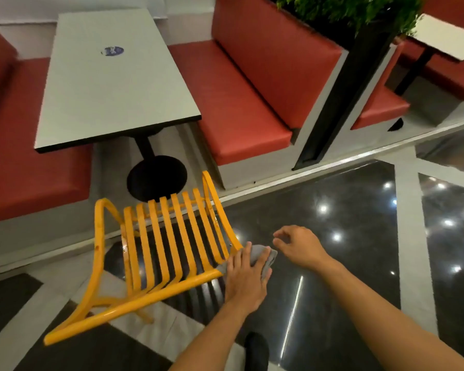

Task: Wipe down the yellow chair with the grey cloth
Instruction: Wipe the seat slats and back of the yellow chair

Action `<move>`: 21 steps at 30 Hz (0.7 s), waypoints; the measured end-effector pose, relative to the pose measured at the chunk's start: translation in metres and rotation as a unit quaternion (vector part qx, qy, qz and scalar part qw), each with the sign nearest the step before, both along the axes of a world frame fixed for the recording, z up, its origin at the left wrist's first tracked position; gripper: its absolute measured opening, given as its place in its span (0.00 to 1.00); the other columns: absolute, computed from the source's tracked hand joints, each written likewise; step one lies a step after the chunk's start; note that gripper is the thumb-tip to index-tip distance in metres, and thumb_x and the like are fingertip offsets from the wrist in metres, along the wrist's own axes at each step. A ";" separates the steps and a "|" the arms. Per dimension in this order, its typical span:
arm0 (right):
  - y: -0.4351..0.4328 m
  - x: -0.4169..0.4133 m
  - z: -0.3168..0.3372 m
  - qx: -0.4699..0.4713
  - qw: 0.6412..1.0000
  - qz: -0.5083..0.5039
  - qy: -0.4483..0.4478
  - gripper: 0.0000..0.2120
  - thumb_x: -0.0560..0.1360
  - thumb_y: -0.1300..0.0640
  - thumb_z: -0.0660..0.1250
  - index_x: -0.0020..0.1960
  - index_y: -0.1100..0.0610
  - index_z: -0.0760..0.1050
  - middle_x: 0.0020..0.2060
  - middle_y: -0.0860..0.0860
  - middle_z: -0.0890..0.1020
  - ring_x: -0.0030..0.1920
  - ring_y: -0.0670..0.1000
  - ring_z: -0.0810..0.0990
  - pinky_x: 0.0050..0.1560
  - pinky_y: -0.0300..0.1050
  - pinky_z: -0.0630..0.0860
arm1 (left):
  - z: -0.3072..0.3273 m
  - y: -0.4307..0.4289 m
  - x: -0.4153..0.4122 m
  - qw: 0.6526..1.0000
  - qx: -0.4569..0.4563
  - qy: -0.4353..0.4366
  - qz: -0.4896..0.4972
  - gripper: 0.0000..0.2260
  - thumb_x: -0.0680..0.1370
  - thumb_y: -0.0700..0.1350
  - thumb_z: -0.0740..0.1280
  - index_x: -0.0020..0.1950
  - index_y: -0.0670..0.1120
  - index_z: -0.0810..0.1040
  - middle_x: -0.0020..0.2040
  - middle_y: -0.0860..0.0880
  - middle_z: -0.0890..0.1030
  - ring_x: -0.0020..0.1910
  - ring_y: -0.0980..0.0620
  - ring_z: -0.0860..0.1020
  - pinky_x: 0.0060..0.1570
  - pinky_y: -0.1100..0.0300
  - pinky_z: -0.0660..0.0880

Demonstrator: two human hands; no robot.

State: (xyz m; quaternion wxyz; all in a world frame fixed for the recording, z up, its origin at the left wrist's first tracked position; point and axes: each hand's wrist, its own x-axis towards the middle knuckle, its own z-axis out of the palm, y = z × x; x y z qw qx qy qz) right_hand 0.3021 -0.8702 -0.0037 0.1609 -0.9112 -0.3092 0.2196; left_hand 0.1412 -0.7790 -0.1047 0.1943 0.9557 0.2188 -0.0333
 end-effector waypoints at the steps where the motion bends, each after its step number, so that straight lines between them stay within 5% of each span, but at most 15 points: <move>1: -0.001 0.006 -0.002 -0.006 1.000 0.013 0.001 0.12 0.78 0.47 0.70 0.59 0.48 0.85 0.57 0.49 0.87 0.59 0.52 0.84 0.59 0.47 0.79 | 0.001 -0.002 0.002 1.000 0.003 0.001 -0.007 0.25 0.85 0.62 0.53 0.83 0.64 0.59 0.84 0.44 0.63 0.80 0.38 0.66 0.79 0.38 0.59; 6: 0.020 0.007 -0.012 -0.005 0.997 0.074 0.021 0.11 0.79 0.51 0.71 0.59 0.52 0.86 0.58 0.52 0.87 0.60 0.55 0.84 0.59 0.47 0.78 | 0.005 0.015 -0.038 0.999 0.037 -0.017 -0.036 0.20 0.86 0.60 0.53 0.79 0.67 0.66 0.88 0.50 0.53 0.86 0.46 0.53 0.83 0.45 0.46; 10: 0.050 -0.009 -0.020 0.012 0.995 0.077 0.070 0.10 0.79 0.51 0.70 0.58 0.50 0.85 0.57 0.50 0.87 0.57 0.52 0.84 0.50 0.44 0.75 | 0.015 0.055 -0.116 0.999 0.001 0.001 0.034 0.17 0.87 0.62 0.52 0.74 0.69 0.71 0.86 0.58 0.54 0.85 0.52 0.51 0.84 0.48 0.46; 21: 0.075 -0.024 -0.011 0.002 0.994 0.073 0.087 0.10 0.79 0.50 0.70 0.59 0.50 0.84 0.57 0.49 0.86 0.58 0.51 0.84 0.54 0.46 0.80 | 0.027 0.154 -0.283 0.975 -0.031 0.064 0.212 0.22 0.81 0.65 0.50 0.55 0.65 0.83 0.74 0.56 0.73 0.76 0.50 0.67 0.79 0.46 0.58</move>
